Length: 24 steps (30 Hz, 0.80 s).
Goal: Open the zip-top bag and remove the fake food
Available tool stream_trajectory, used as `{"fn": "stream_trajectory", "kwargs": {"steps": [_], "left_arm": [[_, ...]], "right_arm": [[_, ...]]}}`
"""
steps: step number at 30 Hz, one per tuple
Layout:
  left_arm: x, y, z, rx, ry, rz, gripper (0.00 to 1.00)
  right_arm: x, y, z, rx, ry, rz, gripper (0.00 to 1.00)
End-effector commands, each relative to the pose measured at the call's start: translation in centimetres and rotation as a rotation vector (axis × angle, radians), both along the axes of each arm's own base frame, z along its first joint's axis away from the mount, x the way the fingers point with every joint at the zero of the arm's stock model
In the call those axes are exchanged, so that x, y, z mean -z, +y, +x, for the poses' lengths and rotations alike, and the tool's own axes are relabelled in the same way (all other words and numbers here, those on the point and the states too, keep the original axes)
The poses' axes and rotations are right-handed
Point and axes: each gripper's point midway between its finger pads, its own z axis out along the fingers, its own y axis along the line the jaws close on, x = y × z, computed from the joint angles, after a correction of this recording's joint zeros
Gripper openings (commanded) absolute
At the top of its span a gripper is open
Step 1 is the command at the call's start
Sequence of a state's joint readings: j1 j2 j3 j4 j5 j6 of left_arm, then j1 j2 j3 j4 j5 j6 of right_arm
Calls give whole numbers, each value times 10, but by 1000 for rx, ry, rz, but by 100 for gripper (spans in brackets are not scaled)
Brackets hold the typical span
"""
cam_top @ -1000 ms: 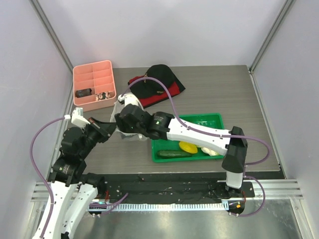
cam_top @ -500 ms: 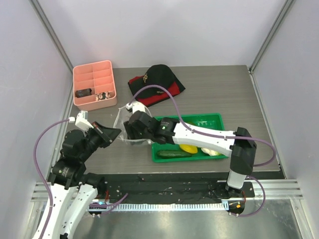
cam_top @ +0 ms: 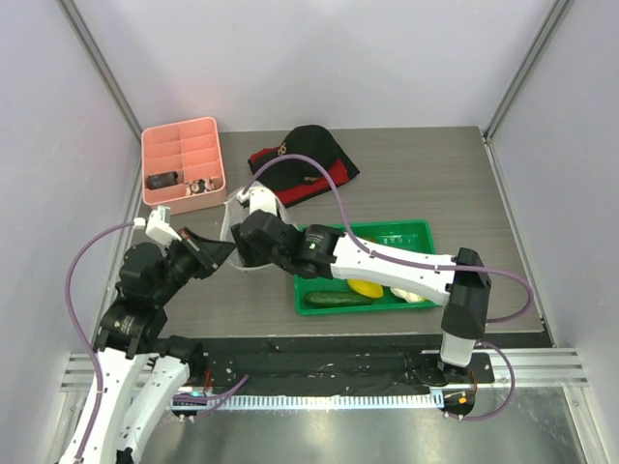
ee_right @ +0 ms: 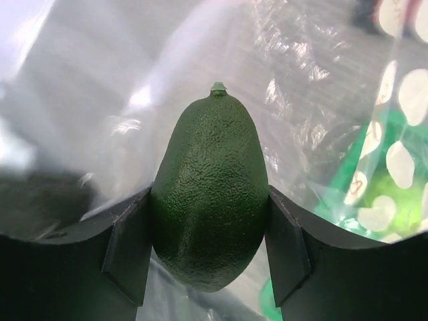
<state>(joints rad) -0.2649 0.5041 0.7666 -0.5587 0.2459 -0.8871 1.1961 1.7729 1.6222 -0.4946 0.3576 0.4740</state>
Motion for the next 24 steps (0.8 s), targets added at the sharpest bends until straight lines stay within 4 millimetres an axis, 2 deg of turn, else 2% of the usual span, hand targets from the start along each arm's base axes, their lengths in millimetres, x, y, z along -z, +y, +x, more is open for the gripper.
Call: {"fn": "stream_trajectory", "kwargs": {"steps": [1,7,11,13,14,15,16,17,18,19,21,22,23,24], "left_arm": [[-8,-18,-17,114,-45,-86,0],[13,-24,-19,136,-10,-119,0],[13,-24,-18,143,-22,-108,2],[11,-18,-19,123,-40,-63,16],[10,-13,-21,103,-36,-46,37],[6,-8,-23,84,-54,-33,48],[5,2,-20,18,-64,-10,55],[1,9,-21,-21,-60,-7,68],[4,15,-23,-54,-45,0,71],[0,25,-24,-110,-62,-1,72],[2,36,-28,-188,-42,-32,80],[-1,42,-32,-221,-58,-59,87],[1,55,-29,-307,-62,-63,98],[7,60,-29,-357,-26,-103,100]], "right_arm": [[-29,4,43,307,39,153,1],[-48,26,47,365,157,319,1],[-53,31,43,337,175,328,2],[-48,27,38,303,171,296,1],[-57,26,36,274,164,316,1],[-47,21,31,261,167,290,1],[-47,20,26,228,179,296,1],[-67,19,22,175,148,348,1],[-50,14,19,163,169,319,1],[-50,14,13,122,194,327,1],[-49,14,8,50,221,345,1],[-48,11,10,36,236,351,1],[-51,16,2,-21,262,369,1],[-50,15,0,-47,254,361,1]]}}
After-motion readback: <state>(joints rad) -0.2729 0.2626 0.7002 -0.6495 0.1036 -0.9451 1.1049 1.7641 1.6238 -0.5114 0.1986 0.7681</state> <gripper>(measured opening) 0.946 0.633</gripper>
